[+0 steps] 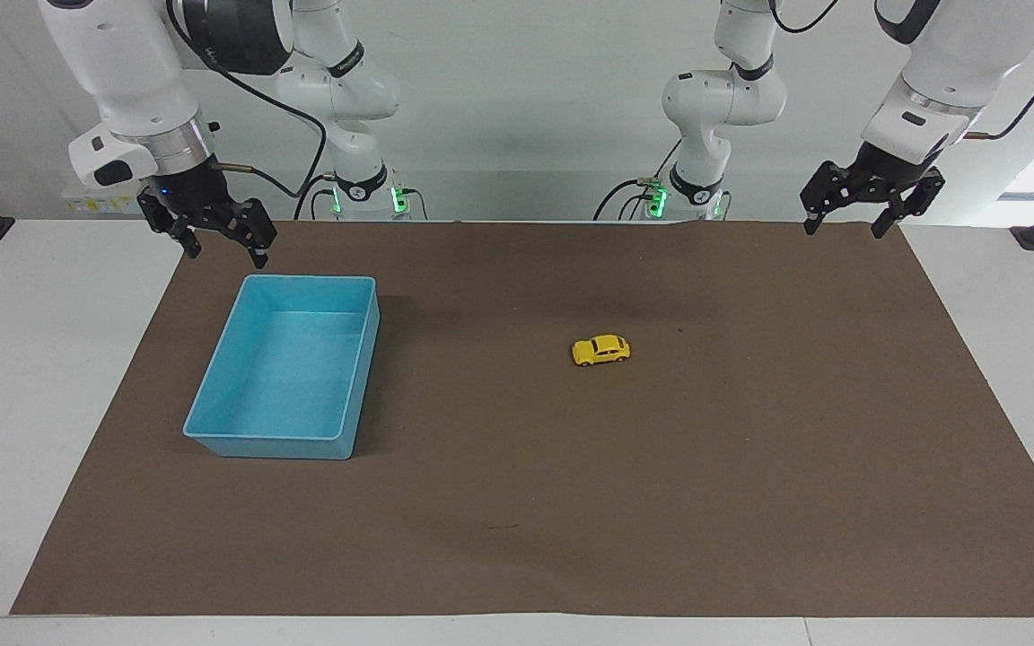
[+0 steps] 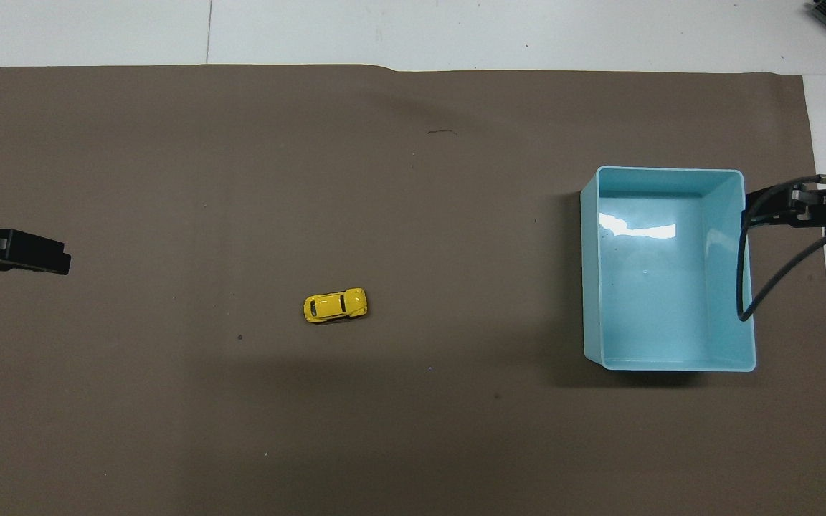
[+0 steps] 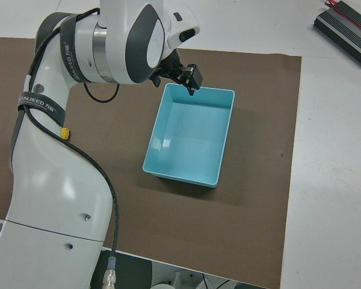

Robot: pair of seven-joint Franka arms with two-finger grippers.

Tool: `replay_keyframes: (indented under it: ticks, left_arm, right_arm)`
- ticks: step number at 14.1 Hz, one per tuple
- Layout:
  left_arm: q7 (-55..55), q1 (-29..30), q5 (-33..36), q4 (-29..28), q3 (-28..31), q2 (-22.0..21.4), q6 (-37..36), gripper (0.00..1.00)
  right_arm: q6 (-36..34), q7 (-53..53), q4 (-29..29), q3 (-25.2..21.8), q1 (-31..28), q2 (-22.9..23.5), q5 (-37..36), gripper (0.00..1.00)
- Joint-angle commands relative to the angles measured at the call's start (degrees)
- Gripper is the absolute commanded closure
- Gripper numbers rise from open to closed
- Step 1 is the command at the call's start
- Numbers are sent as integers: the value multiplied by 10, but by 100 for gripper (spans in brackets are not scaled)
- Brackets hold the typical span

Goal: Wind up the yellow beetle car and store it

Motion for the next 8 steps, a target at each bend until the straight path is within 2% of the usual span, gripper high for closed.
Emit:
replay_keyframes:
  ticks: [1, 8]
  left_arm:
    - [9, 0, -5, -18, 4, -14, 11, 0]
    - [6, -1, -5, -18, 4, -13, 14, 0]
  right_arm:
    - [12, -12, -16, 2, -3, -13, 2, 0]
    - [12, -12, -16, 2, -3, -13, 2, 0]
